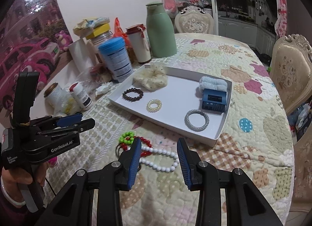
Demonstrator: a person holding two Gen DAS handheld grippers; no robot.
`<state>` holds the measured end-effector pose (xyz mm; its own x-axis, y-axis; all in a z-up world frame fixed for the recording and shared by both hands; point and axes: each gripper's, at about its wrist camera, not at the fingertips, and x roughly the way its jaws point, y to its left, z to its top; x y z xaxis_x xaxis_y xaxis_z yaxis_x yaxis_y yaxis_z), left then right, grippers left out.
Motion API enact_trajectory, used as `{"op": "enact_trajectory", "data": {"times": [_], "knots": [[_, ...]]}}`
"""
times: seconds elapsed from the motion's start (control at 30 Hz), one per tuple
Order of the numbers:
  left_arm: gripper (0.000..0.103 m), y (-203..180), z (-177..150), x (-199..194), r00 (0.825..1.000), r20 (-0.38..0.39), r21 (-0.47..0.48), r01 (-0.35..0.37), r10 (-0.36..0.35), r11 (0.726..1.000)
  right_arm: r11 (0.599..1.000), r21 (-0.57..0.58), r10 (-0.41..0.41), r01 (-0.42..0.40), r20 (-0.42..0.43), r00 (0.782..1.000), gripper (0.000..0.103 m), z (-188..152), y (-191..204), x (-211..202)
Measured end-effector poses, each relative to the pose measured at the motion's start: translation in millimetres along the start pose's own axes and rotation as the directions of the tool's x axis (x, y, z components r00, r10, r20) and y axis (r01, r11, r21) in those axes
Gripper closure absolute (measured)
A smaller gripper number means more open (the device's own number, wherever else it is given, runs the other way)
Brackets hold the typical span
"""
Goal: Organize jewelry
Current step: 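Move both tools back to the green, red and white bead bracelets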
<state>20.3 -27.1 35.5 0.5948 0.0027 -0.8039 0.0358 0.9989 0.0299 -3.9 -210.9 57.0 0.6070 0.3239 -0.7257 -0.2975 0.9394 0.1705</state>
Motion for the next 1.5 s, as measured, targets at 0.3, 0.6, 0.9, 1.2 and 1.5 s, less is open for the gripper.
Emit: {"op": "enact_trajectory", "data": {"times": [0.3, 0.6, 0.9, 1.2, 1.5], "knots": [[0.064, 2, -9, -21, 0.999, 0.031, -0.002, 0.003, -0.003, 1.000, 1.000, -0.017, -0.005, 0.006, 0.027, 1.000, 0.066, -5, 14, -17], [0.064, 6, -10, -21, 1.000, 0.017, -0.016, 0.026, -0.026, 1.000, 1.000, 0.004, -0.018, 0.018, 0.018, 1.000, 0.066, -10, 6, -18], [0.064, 19, -12, -3, 0.997, -0.048, -0.069, 0.063, -0.066, 0.996, 1.000, 0.019, -0.017, 0.017, -0.026, 1.000, 0.066, -17, -2, -2], [0.064, 24, -15, 21, 0.989, -0.116, -0.096, 0.084, -0.095, 0.992, 1.000, 0.010, -0.006, 0.007, -0.071, 0.997, 0.066, -18, -5, 15], [0.064, 20, -13, 23, 0.990, -0.111, -0.077, 0.075, -0.083, 0.994, 1.000, 0.004, -0.006, 0.007, -0.075, 0.997, 0.066, -13, -6, 19]]}}
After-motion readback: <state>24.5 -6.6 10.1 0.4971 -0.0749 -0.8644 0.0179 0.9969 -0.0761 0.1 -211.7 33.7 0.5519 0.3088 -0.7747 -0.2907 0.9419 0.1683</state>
